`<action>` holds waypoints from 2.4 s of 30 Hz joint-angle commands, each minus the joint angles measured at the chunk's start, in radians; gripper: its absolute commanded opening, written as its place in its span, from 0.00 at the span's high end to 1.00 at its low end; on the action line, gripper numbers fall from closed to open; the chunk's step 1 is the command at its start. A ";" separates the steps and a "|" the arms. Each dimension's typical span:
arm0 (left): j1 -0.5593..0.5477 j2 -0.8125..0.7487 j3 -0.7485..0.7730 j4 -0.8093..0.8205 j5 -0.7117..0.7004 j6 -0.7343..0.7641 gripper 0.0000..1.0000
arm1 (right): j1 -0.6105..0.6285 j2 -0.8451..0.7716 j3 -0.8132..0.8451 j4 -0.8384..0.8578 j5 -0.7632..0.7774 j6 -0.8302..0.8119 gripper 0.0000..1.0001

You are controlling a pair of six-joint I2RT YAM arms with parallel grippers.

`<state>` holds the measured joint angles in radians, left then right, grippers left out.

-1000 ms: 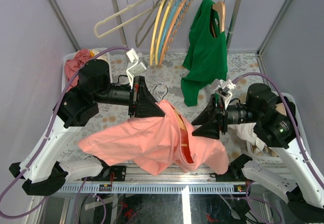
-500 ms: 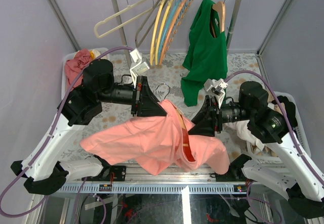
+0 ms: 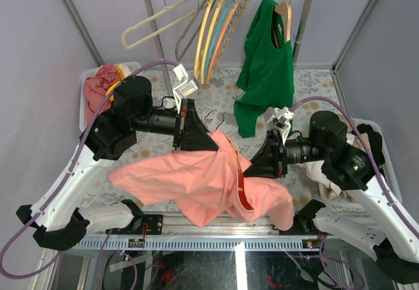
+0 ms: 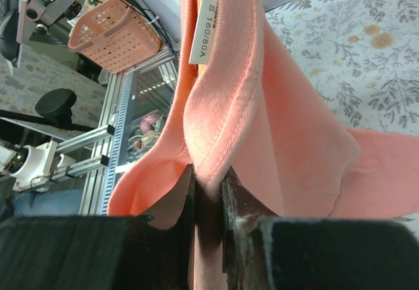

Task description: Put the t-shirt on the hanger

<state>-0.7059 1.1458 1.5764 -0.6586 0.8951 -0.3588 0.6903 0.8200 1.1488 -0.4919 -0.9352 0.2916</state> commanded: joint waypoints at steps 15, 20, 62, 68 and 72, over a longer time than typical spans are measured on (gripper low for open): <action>0.002 -0.067 0.031 -0.251 -0.730 0.108 0.67 | 0.008 -0.137 0.144 -0.179 0.419 0.036 1.00; 0.002 -0.121 -0.054 -0.250 -0.823 0.119 0.66 | 0.008 -0.140 0.200 -0.191 0.460 0.048 1.00; 0.001 -0.388 -0.392 0.001 -0.797 0.199 0.38 | 0.008 -0.106 0.574 -0.297 0.574 -0.029 1.00; 0.002 -0.395 -0.419 -0.023 -0.838 0.205 0.38 | 0.008 -0.108 0.598 -0.305 0.572 -0.032 1.00; 0.002 -0.394 -0.446 -0.008 -0.861 0.211 0.38 | 0.009 -0.110 0.605 -0.306 0.567 -0.031 1.00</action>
<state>-0.7105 0.7567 1.1572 -0.7052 0.0807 -0.1753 0.6941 0.7082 1.7050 -0.8986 -0.3531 0.2623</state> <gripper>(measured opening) 0.622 0.208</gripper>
